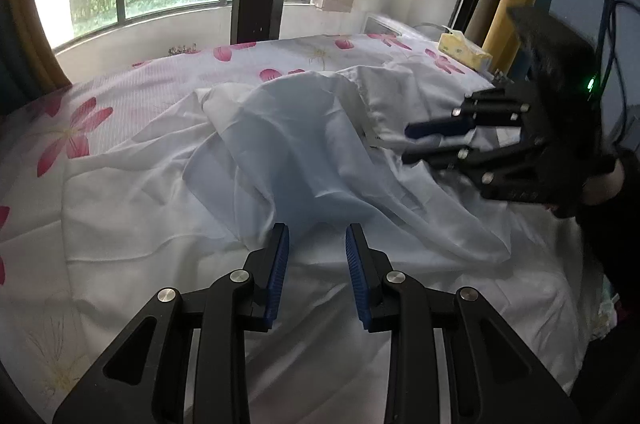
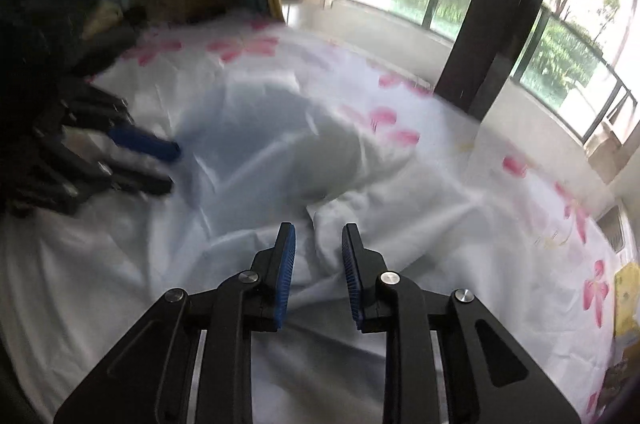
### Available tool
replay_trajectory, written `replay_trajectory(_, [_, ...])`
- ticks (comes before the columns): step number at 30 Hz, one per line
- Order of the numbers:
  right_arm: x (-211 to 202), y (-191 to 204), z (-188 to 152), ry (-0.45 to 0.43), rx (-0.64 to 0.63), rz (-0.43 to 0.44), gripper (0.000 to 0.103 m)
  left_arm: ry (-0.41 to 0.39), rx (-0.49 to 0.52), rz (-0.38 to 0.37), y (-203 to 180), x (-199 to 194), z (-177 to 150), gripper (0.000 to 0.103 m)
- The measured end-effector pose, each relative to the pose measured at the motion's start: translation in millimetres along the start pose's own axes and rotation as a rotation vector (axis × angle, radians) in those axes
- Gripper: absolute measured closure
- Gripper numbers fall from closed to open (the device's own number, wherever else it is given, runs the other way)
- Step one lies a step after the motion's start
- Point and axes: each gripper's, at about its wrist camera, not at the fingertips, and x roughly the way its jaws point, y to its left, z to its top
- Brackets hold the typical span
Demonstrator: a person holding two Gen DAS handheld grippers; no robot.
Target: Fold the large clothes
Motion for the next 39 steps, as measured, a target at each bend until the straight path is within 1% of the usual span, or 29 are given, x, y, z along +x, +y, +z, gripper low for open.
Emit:
replay_trajectory(2, [-1, -1, -4, -0.015, 0.008, 0.005, 0.078, 0.005, 0.0, 0.001, 0, -1, -2, 0.072])
replay_trajectory(4, [-2, -2, -6, -0.011, 0.017, 0.018, 0.075, 0.007, 0.001, 0.003, -1, -4, -4, 0.072])
replay_trajectory(14, [-16, 1, -16, 0.004, 0.043, 0.002, 0.072, -0.013, -0.033, 0.036, -1, -23, -13, 0.072])
replay_trajectory(16, [-20, 3, -20, 0.008, 0.049, -0.003, 0.068, -0.018, -0.04, 0.044, -3, -30, -17, 0.072])
replay_trajectory(20, [-34, 5, -30, 0.006, 0.057, -0.017, 0.051, -0.029, -0.045, 0.055, -5, -42, -25, 0.072])
replay_trajectory(21, [-37, 6, -32, 0.003, 0.058, -0.021, 0.049, -0.033, -0.047, 0.059, -6, -45, -27, 0.072])
replay_trajectory(30, [-71, 10, -53, -0.013, 0.092, -0.071, 0.049, -0.082, -0.074, 0.095, -8, -83, -48, 0.072])
replay_trajectory(39, [-105, 16, -76, -0.032, 0.136, -0.122, 0.048, -0.129, -0.123, 0.162, 1, -128, -82, 0.072])
